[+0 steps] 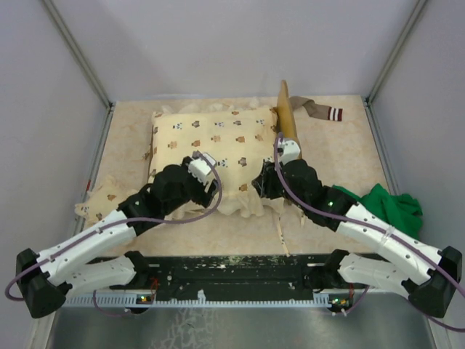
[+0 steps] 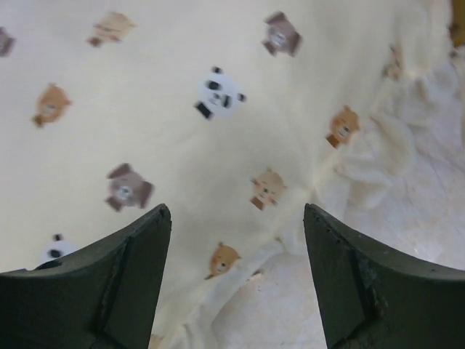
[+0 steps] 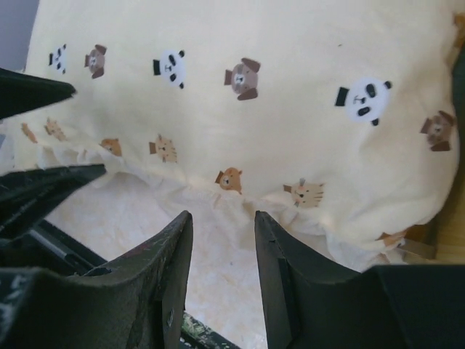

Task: Set up the pet bed

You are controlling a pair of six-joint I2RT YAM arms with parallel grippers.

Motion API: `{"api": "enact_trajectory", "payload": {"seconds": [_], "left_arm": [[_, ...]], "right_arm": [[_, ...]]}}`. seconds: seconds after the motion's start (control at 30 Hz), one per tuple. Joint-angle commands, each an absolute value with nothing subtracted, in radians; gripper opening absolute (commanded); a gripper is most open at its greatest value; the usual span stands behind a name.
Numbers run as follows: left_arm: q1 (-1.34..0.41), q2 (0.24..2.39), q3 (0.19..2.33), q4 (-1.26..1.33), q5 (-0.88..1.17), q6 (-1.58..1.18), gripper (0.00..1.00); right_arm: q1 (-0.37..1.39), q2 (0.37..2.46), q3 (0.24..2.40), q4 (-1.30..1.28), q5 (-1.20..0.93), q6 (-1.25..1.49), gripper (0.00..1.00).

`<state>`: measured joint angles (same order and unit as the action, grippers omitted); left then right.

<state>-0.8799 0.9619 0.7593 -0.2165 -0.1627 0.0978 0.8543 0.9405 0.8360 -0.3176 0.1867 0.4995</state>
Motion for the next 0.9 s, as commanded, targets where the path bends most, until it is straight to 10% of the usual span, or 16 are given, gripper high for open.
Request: {"api": "enact_trajectory", "payload": {"seconds": [0.0, 0.6, 0.87], "left_arm": [[-0.824, 1.022, 0.908, -0.351, -0.405, 0.025, 0.8], [-0.076, 1.208, 1.049, -0.457, 0.101, -0.227, 0.79], [-0.066, 1.168, 0.875, -0.324, 0.142, -0.364, 0.49]], "right_arm": [[0.844, 0.977, 0.982, -0.491, 0.338, 0.477, 0.41], [0.607, 1.076, 0.998, -0.421, 0.544, 0.167, 0.45], [0.56, 1.074, 0.973, -0.358, 0.387, 0.159, 0.44]]}}
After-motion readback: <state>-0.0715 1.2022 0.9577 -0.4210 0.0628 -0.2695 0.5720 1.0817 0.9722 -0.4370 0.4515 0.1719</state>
